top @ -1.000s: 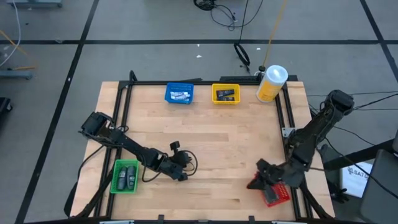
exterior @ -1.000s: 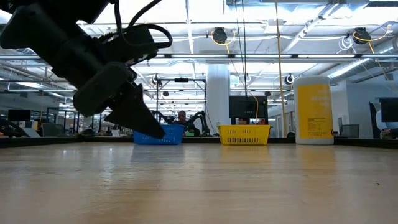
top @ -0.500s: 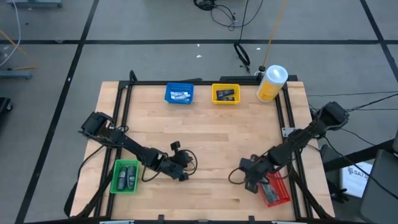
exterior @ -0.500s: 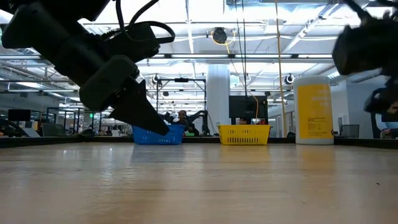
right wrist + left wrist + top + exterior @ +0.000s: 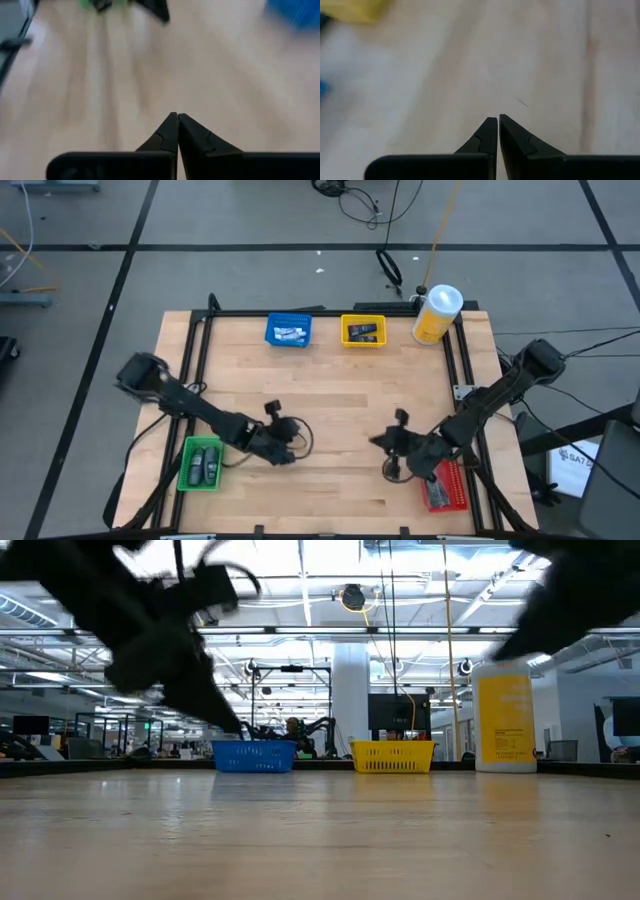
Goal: Pick & Place Travel size toiletries
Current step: Return to Home Position
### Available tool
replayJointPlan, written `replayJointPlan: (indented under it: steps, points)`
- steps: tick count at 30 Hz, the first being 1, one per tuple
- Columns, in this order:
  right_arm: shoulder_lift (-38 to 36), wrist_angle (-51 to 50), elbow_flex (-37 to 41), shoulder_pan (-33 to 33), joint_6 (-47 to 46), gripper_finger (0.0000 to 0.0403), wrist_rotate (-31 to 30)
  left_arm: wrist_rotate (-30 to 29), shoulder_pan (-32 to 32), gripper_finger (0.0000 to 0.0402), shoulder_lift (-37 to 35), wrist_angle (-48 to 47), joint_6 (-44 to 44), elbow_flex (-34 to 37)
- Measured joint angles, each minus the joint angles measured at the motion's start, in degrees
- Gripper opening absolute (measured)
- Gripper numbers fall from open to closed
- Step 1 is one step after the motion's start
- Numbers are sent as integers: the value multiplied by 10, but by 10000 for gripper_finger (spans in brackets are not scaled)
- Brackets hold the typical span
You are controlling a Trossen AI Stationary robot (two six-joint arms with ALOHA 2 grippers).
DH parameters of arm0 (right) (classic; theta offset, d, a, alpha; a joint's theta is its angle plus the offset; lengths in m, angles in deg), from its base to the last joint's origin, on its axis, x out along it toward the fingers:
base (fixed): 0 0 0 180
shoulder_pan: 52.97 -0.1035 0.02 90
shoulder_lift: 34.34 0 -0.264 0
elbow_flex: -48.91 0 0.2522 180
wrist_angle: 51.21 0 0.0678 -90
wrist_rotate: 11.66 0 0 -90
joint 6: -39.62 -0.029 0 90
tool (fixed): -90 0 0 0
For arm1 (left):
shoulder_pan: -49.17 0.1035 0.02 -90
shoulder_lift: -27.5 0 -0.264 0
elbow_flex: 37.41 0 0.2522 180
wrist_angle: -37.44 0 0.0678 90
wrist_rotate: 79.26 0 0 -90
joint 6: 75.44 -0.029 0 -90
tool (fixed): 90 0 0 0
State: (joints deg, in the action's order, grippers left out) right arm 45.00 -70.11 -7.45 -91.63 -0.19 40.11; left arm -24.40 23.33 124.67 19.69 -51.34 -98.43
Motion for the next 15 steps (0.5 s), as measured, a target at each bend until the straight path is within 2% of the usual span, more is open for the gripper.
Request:
replayJointPlan:
  steps: [2,3,5,7,11,13,15]
  points:
    - [5,117,33,7,110,0,-63,-33,-4,21,-43,-47,18,-1]
    - [6,170,50,15,170,0,-71,-48,-8,21,-64,-65,22,3]
    - [5,263,85,37,250,0,-55,-70,-16,21,-108,-90,18,19]
    - [-7,333,121,63,298,0,-9,-73,-19,21,-151,-81,-3,40]
    - [-21,470,186,124,310,0,121,-56,3,21,-258,-81,-25,116]
    - [-20,530,215,147,293,0,156,-32,23,21,-320,-61,-35,161]
    - [-21,582,243,158,276,0,158,7,46,21,-386,-32,-58,208]
